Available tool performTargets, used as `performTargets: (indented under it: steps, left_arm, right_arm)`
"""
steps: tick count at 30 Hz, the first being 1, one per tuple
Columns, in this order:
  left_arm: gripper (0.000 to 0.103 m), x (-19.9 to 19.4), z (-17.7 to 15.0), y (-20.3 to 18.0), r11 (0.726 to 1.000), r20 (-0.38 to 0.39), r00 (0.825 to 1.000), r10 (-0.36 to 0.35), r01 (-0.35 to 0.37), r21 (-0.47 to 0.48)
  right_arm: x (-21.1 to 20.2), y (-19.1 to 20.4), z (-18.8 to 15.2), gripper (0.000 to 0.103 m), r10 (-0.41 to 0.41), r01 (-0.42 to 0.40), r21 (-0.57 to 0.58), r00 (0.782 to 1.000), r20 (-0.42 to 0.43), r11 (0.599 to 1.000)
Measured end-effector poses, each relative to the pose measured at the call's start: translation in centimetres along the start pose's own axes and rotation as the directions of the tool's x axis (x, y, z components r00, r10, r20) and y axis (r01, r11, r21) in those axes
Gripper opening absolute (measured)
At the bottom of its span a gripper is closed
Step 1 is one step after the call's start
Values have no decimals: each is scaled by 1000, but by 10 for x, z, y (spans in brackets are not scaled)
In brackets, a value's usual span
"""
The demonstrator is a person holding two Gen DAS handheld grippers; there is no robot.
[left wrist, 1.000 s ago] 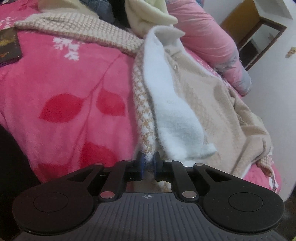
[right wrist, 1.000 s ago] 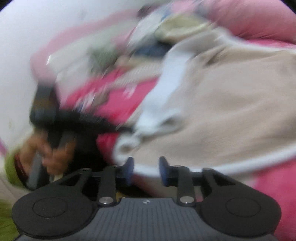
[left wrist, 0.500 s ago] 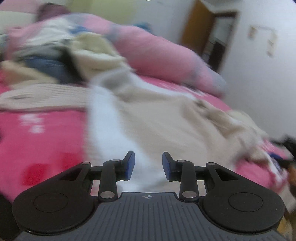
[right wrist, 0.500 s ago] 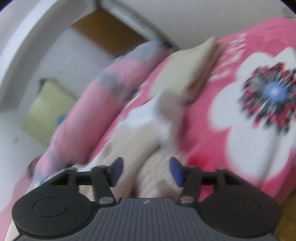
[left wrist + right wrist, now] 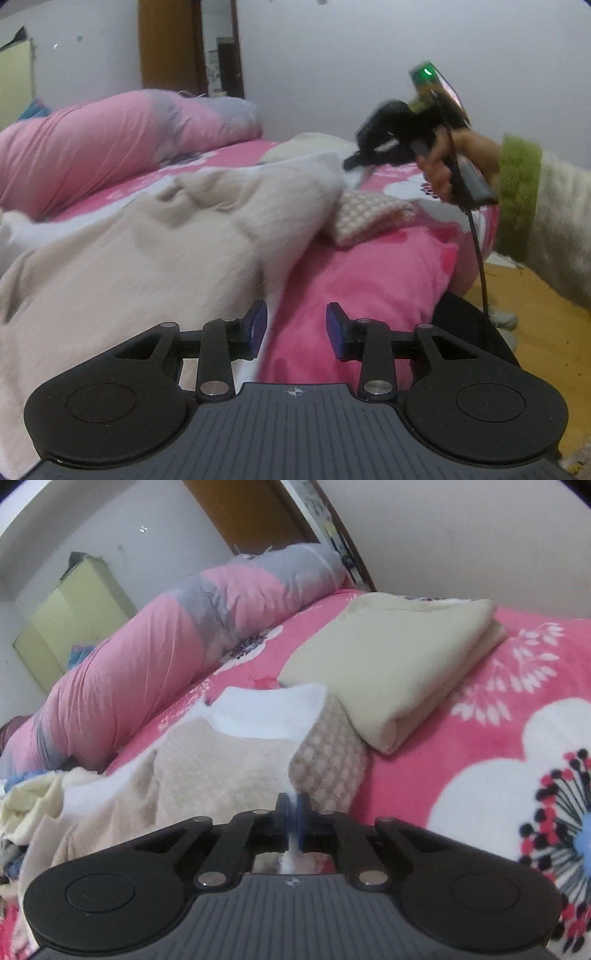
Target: Fold clothes
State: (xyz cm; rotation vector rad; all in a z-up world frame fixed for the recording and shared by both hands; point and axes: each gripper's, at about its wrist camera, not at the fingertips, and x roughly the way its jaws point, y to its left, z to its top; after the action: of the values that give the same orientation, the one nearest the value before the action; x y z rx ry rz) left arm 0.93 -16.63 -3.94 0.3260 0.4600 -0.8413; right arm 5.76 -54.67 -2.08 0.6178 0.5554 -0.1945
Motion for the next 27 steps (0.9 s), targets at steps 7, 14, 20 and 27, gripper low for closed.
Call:
performTargets:
  steps: [7,14,20,27]
  left_arm:
    - [44,12,9,1,998,0,998,55,-55,-31]
    - [56,14,15,19,989,-15,999,35,-37,-145]
    - [56,21,8,29,959,-57,989,-139,120,-259]
    - [56,21,-6,33,914,-82,968,-236,193,-356]
  right_arm:
    - [-63,45,77,4,279,-284,26,953,119,958]
    - [-112,30,123,4,420,-466,159,871,257,870]
    - [-145,-33,105,0,206,-297,220,911,358,929]
    - [-128,-90,49,1,-107,44,287,972,209,957]
